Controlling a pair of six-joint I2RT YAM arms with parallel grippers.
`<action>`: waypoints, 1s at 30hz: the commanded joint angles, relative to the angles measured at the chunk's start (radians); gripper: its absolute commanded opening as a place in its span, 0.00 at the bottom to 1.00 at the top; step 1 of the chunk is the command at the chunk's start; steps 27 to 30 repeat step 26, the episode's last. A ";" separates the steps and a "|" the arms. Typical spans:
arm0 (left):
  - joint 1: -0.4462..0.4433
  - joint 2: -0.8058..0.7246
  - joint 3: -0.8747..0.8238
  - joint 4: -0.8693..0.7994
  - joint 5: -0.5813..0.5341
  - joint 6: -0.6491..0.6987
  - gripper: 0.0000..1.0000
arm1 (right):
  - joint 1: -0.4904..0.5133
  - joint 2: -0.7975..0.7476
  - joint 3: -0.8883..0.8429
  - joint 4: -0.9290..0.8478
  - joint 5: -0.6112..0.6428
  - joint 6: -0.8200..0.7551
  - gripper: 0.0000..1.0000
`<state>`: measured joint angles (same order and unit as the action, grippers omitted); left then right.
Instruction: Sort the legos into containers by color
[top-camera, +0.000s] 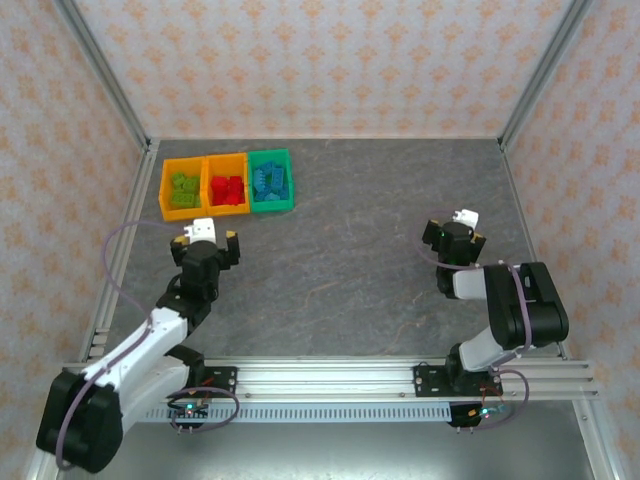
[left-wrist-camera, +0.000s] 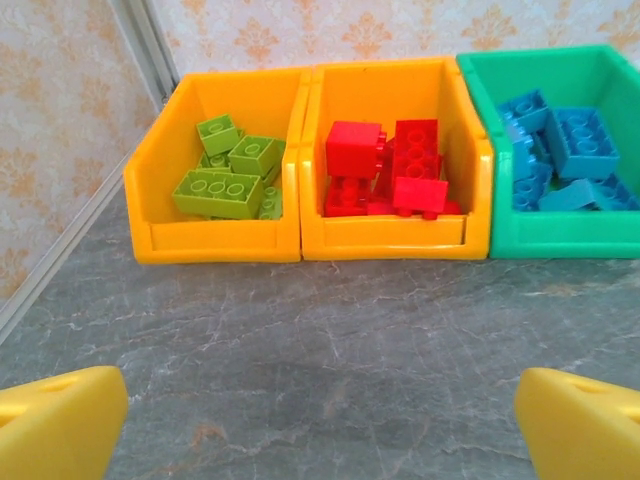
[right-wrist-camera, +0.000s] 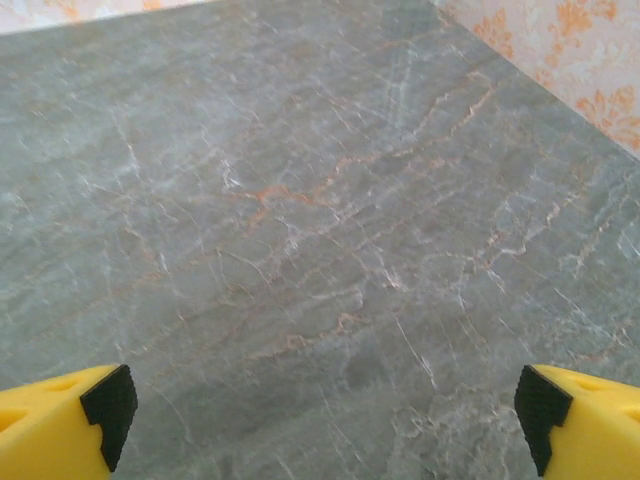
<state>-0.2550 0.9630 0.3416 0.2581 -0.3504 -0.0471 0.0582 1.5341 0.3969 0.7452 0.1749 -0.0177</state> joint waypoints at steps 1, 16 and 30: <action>0.096 0.221 0.043 0.250 0.039 0.019 1.00 | -0.008 -0.008 0.009 0.064 -0.026 -0.015 0.99; 0.210 0.540 0.075 0.516 0.238 0.054 1.00 | -0.008 -0.013 0.014 0.045 -0.029 -0.011 0.99; 0.211 0.536 0.088 0.482 0.256 0.059 1.00 | -0.008 -0.014 0.011 0.049 -0.031 -0.013 0.99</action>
